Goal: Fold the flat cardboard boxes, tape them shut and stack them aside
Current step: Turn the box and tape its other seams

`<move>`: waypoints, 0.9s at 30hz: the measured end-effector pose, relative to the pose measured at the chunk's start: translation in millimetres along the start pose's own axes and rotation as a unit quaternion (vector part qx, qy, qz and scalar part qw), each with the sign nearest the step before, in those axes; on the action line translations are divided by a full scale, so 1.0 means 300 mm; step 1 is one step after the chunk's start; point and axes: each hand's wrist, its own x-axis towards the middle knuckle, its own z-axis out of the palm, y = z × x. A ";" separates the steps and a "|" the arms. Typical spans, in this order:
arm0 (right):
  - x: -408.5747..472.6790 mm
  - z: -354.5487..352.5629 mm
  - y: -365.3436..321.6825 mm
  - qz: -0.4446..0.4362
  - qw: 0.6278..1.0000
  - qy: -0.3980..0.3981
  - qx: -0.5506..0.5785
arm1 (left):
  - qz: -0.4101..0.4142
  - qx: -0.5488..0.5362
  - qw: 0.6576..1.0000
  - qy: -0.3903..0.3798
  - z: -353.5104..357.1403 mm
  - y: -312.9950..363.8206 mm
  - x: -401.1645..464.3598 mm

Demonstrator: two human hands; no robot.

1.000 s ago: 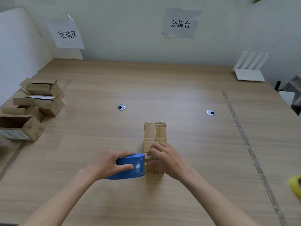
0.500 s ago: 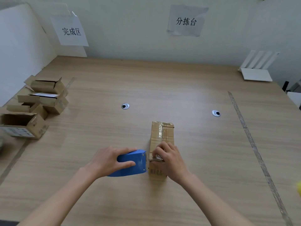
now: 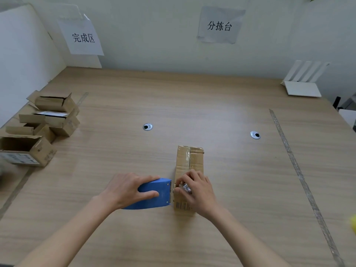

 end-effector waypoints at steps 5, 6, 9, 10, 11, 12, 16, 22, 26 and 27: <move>-0.040 0.054 0.006 -0.019 0.999 -0.038 -0.003 | 0.017 0.054 0.998 0.026 -0.016 -0.058 -0.028; -0.058 0.072 0.013 -0.013 1.000 -0.027 0.003 | 0.017 0.049 0.998 0.046 -0.014 -0.066 -0.037; -0.033 0.069 0.008 -0.007 0.999 0.037 -0.009 | 0.000 0.034 0.998 0.055 -0.004 -0.079 -0.032; -0.010 0.055 0.005 -0.012 0.999 0.042 -0.023 | 0.002 0.032 0.999 0.040 -0.003 -0.079 -0.026; 0.008 0.041 0.006 -0.019 0.998 0.038 -0.040 | -0.001 0.033 0.999 0.032 -0.008 -0.077 -0.019; 0.013 0.029 0.005 -0.022 0.998 0.025 -0.052 | -0.009 0.033 0.999 0.025 -0.015 -0.076 -0.013; 0.006 0.012 0.000 -0.015 0.998 -0.030 -0.053 | -0.031 0.021 0.999 0.025 -0.034 -0.077 0.020; 0.023 0.061 -0.033 -0.002 0.998 0.011 -0.064 | -0.013 0.039 0.999 0.014 -0.006 -0.094 0.043; 0.003 0.097 -0.045 0.014 0.997 0.039 -0.062 | -0.017 0.040 0.999 0.012 0.030 -0.104 0.043; 0.002 0.104 -0.051 0.013 0.997 0.044 -0.069 | -0.019 0.038 0.999 0.013 0.038 -0.103 0.045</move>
